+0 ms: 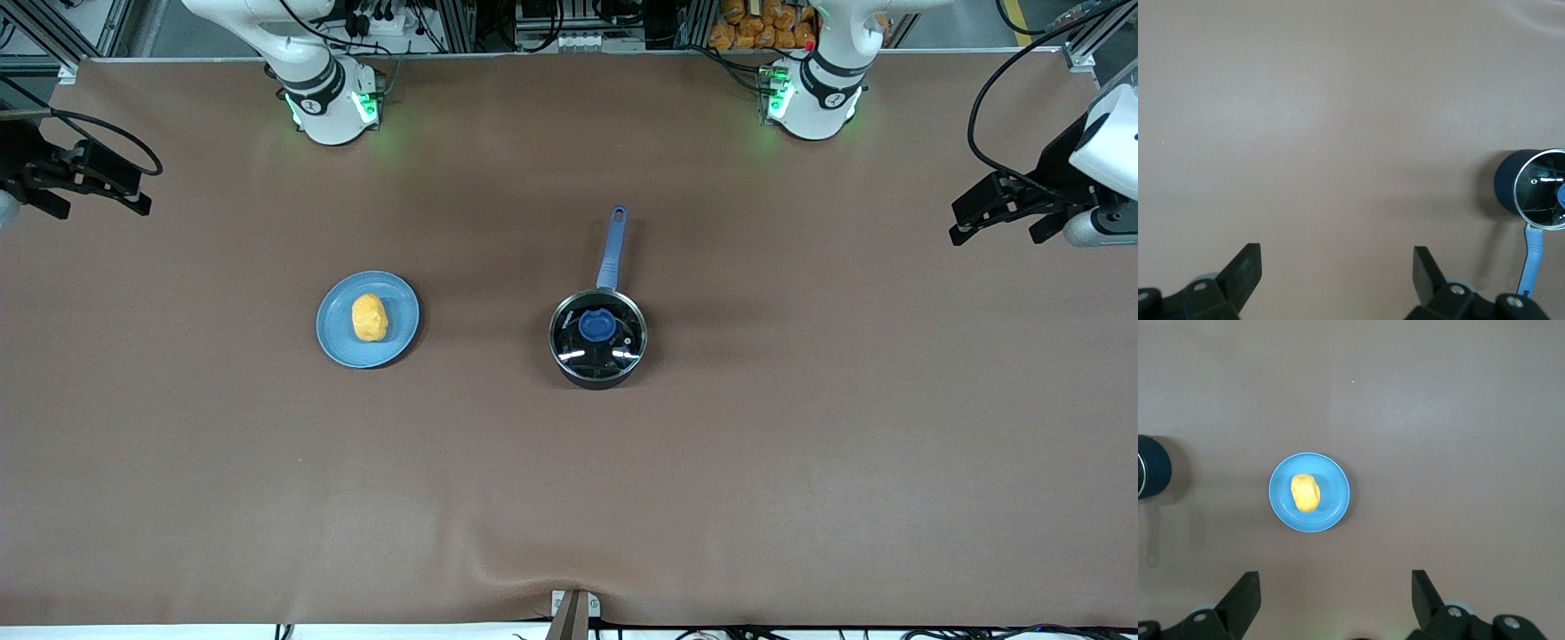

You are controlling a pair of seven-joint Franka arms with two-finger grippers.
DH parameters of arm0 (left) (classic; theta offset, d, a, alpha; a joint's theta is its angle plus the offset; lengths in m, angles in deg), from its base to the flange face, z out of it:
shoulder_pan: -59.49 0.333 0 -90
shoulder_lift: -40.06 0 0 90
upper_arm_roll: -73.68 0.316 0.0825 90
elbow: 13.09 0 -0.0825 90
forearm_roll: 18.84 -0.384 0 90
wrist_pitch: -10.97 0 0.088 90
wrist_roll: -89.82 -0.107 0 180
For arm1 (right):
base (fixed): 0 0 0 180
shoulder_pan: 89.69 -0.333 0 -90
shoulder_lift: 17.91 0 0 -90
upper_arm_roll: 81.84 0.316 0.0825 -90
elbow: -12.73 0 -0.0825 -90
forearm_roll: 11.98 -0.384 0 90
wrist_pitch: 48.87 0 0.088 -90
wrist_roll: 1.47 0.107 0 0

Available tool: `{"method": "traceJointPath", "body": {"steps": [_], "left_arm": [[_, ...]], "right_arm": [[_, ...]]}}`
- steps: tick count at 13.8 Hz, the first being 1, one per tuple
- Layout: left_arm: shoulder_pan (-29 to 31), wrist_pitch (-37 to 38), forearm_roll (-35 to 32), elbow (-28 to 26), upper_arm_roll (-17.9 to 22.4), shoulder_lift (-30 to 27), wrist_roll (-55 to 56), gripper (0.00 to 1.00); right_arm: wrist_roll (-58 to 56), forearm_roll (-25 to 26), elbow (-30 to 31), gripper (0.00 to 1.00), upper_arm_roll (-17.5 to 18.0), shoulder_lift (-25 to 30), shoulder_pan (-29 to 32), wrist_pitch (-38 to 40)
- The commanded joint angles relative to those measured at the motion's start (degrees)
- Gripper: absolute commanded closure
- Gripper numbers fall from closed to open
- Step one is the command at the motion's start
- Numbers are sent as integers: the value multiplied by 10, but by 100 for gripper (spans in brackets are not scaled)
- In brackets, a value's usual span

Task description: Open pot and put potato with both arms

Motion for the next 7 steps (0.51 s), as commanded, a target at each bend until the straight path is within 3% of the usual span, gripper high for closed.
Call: {"method": "traceJointPath", "body": {"steps": [1,7], "left_arm": [[3,5,2,10,1,5,-34,0],[3,4,5,6,2,5,-31,0]], "right_arm": [[10,-9,-13,0,-5,-6,-1,8],[10,-10,-13,0,-5,-6,-2,7]]}}
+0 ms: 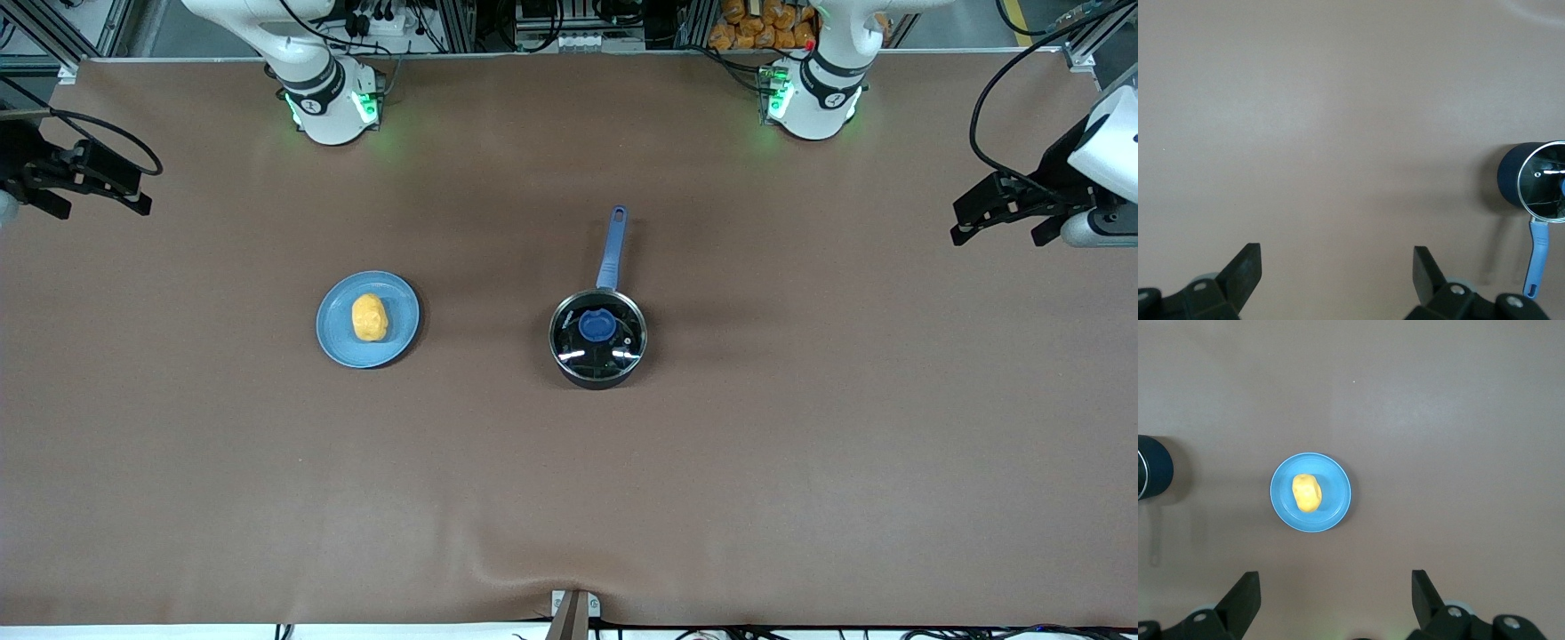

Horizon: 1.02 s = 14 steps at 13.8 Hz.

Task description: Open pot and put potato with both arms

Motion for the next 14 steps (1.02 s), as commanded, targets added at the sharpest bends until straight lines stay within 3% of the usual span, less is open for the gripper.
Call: {"method": "traceJointPath", "body": {"steps": [1,14], "left_arm": [[2,4,4,5,0,1,-8,0],[2,13,4,7,-3,8,-7,0]], "right_arm": [[9,-7,-13,0,-3,-6,-3,7],[9,-7,-14,0,-3,-7,-7,8]]}}
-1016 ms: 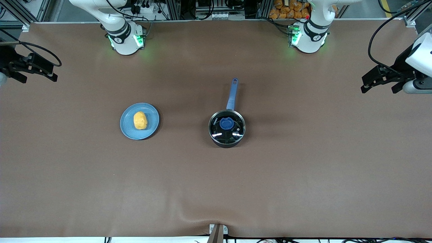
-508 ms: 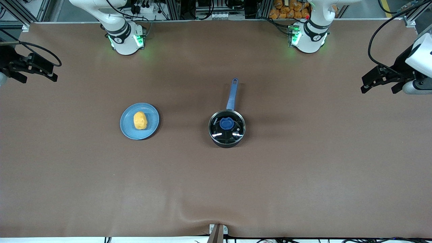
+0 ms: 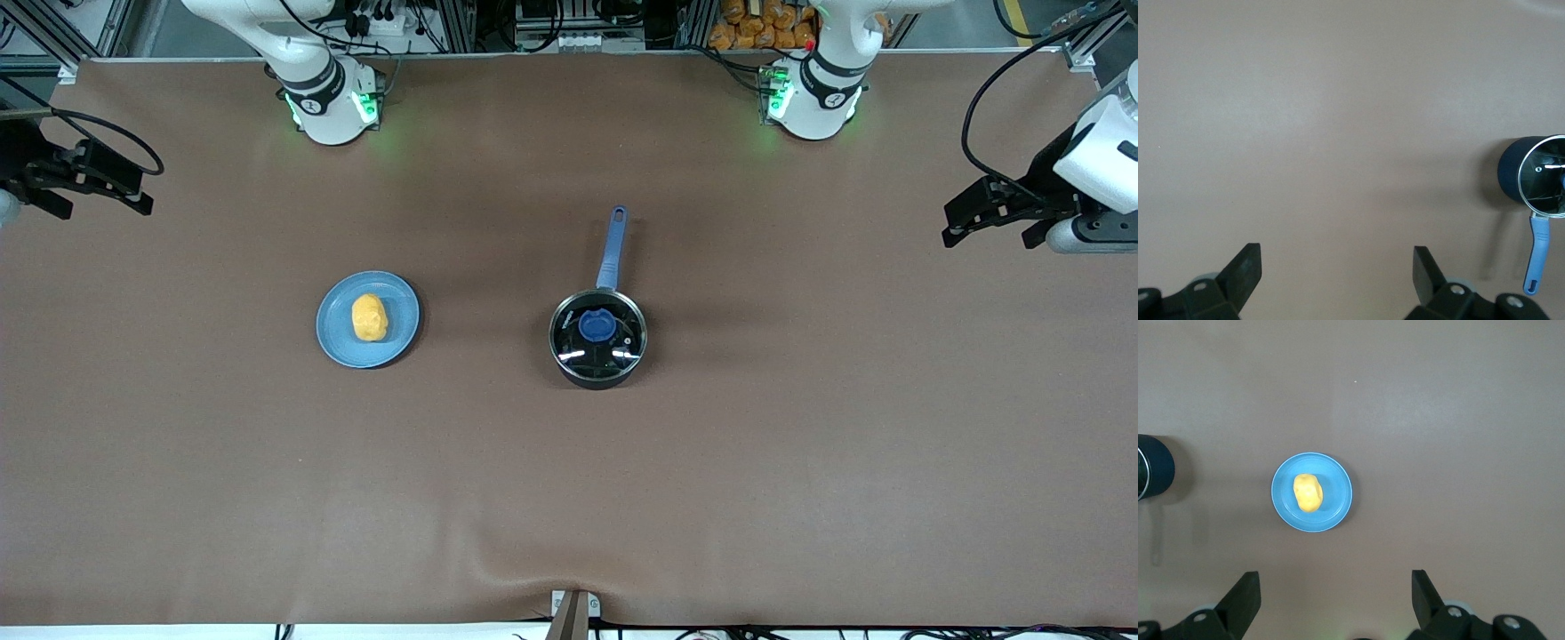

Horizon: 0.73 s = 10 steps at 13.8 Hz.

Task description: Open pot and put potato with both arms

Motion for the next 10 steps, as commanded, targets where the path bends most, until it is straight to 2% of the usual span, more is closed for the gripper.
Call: {"method": "traceJointPath", "body": {"steps": [1,10], "left_arm": [[2,9,4,10,1,3,-7,0],[2,9,4,8,1,2,-7,0]], "right_arm": [[9,-6,-14,0,-2,-6,-7,8],[9,-17,-14,0,0,-6,-13,8]]}}
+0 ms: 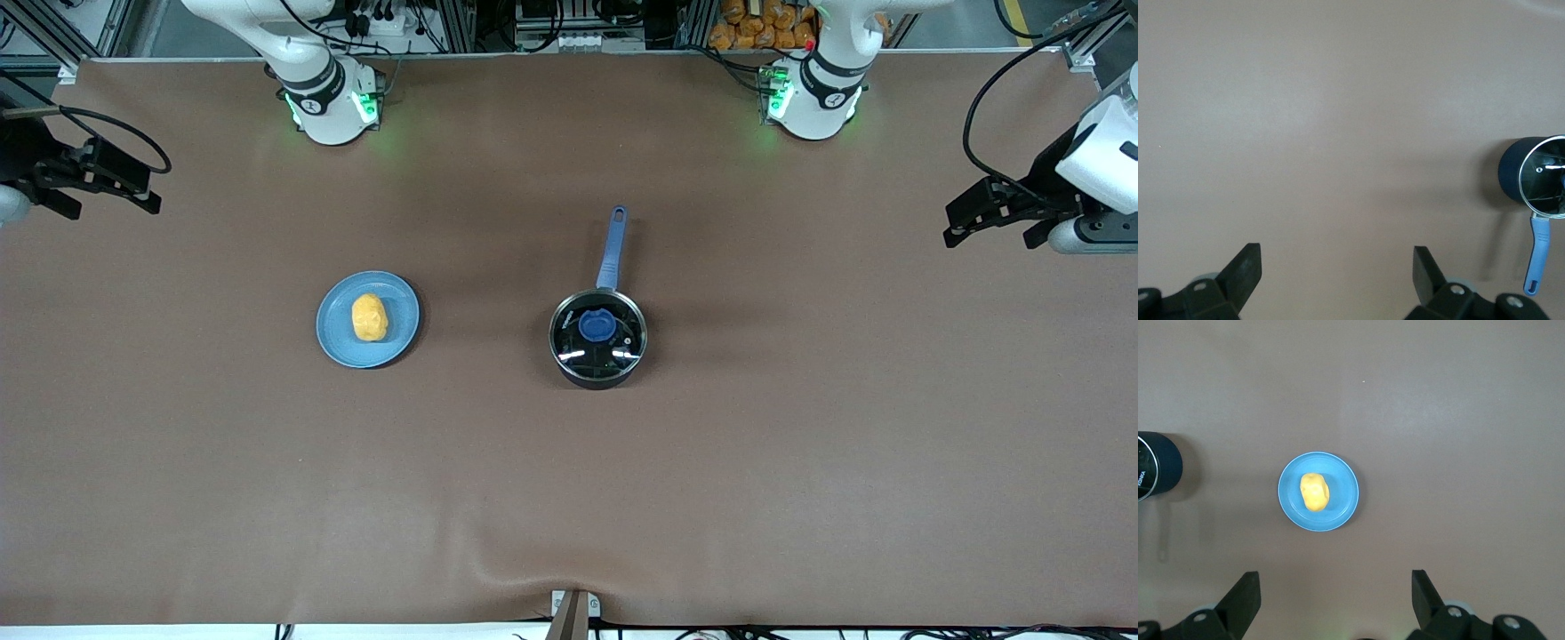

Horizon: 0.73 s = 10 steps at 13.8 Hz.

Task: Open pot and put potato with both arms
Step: 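Reach the left gripper over the saucepan lid's blue knob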

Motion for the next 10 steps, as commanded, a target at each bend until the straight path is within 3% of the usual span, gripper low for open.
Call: {"method": "traceJointPath", "body": {"steps": [1,4,10], "left_arm": [[2,9,5,8,0,2,-7,0],[-17,9,6,8,-7,11,40,0],[-73,-27,0,13,-93,69,230,0]], "right_arm": [[9,-9,-14,0,-1,-6,-11,9],[9,-8,-16,0,-2,-6,-45,9],[9,-8,-16,0,-3,-6,-43,6]]}}
